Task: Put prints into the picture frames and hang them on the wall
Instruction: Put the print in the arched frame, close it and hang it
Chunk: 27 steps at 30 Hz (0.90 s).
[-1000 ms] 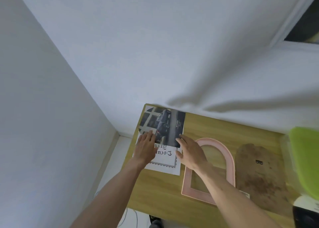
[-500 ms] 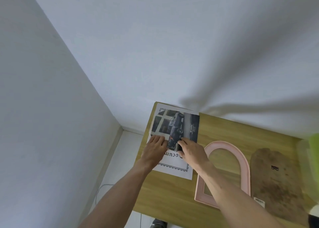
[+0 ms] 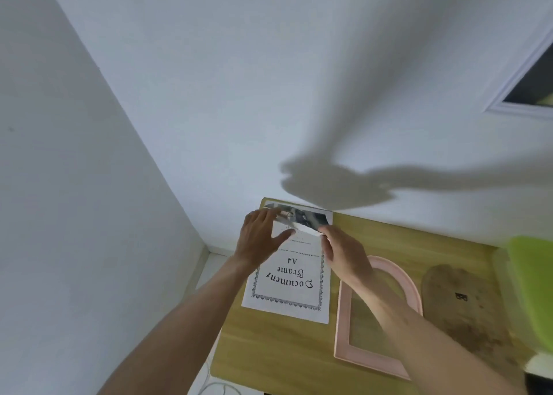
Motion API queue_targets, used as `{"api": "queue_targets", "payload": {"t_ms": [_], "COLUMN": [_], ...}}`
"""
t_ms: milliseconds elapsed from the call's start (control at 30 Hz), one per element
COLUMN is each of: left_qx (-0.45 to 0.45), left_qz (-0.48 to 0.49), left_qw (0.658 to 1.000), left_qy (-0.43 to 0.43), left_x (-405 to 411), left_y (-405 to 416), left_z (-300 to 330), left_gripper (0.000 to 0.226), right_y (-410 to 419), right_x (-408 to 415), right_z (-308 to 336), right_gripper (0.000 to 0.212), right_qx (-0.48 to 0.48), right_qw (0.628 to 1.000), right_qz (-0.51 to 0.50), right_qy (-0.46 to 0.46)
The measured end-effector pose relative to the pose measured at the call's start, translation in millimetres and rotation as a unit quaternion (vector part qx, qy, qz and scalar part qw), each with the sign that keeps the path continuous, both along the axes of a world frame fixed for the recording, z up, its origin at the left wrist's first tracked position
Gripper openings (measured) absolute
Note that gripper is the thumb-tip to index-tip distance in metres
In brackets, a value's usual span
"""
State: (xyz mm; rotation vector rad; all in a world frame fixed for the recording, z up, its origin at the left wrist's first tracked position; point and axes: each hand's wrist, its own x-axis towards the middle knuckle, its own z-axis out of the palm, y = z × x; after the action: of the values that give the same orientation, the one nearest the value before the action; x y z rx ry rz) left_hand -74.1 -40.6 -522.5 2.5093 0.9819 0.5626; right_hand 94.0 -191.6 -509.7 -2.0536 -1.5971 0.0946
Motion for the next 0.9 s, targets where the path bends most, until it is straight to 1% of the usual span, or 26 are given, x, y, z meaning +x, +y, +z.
{"api": "queue_targets", "payload": {"t_ms": [67, 100, 167, 233, 367, 467, 567, 667, 767, 833, 900], "left_qx": [-0.096, -0.15, -0.252, -0.318, -0.447, -0.47, -0.463, -0.46, -0.456, -0.444, -0.423], "left_qz": [0.052, 0.079, 0.11, 0.104, 0.048, 0.017, 0.001, -0.011, -0.015, -0.011, -0.002], "left_qw": [0.993, 0.982, 0.949, 0.921, 0.868, 0.862, 0.871, 0.879, 0.887, 0.895, 0.906], "left_qy": [-0.052, -0.086, -0.154, -0.199, -0.211, -0.188, -0.165, -0.126, -0.068, -0.032, 0.005], "left_x": [5.4, 8.2, 15.0, 21.7, 35.9, 49.9, 66.5, 79.7, 88.4, 90.3, 89.1], "left_y": [7.0, 8.2, 10.0, 9.3, -3.6, -25.4, -50.3, -72.1, -97.4, -117.7, -137.1], "left_z": [21.3, 33.5, 52.6, 66.4, 71.8, 65.8, 59.1, 43.0, 24.0, 12.3, 1.5], "left_gripper": [0.059, 0.06, 0.057, 0.051, 0.044, 0.032, 0.029, 0.031, 0.033, 0.03, 0.035], "right_y": [-2.3, -5.0, -13.7, -24.2, -47.1, -68.1, -95.6, -124.8, -152.6, -169.7, -185.1], "right_x": [10.3, 14.6, 21.5, 28.2, 43.8, 53.9, 63.0, 70.2, 76.4, 78.4, 76.6], "right_z": [14.4, 22.0, 39.6, 55.5, 74.5, 72.4, 60.7, 46.4, 28.9, 15.3, -0.4], "right_gripper": [0.023, 0.026, 0.032, 0.037, 0.039, 0.037, 0.037, 0.037, 0.038, 0.042, 0.049], "right_qx": [0.026, 0.041, 0.063, 0.074, 0.113, 0.134, 0.122, 0.067, 0.011, -0.045, -0.092], "right_qw": [0.998, 0.995, 0.979, 0.952, 0.905, 0.873, 0.862, 0.874, 0.88, 0.873, 0.864], "right_qz": [-0.019, -0.031, -0.074, -0.115, -0.187, -0.244, -0.293, -0.322, -0.339, -0.355, -0.358], "right_qy": [0.053, 0.087, 0.178, 0.273, 0.366, 0.399, 0.396, 0.358, 0.331, 0.332, 0.342]}}
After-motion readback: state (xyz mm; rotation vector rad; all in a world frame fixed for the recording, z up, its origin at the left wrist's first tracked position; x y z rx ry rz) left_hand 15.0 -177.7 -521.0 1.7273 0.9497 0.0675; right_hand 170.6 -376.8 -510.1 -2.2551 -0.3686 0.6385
